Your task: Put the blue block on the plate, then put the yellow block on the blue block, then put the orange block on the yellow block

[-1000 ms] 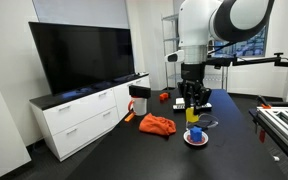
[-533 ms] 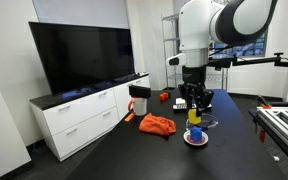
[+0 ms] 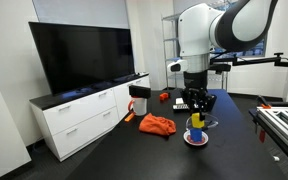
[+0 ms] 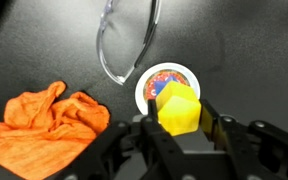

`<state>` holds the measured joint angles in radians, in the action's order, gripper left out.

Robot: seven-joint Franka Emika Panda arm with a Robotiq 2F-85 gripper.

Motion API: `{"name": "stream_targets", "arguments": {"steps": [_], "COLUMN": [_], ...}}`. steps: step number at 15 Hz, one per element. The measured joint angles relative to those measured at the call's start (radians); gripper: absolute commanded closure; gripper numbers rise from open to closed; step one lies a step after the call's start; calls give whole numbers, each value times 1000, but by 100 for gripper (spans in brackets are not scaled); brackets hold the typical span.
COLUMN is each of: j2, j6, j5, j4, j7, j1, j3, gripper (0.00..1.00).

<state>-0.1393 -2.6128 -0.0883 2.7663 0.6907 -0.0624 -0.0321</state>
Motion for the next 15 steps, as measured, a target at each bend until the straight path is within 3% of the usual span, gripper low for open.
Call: {"name": "stream_targets", "arguments": {"steps": [15], "j2": [56], "j6": [-77], "j5": [0], "j4": [-1], "j7": [10], "j1": [-2], "j3": [13], "gripper": [81]}}
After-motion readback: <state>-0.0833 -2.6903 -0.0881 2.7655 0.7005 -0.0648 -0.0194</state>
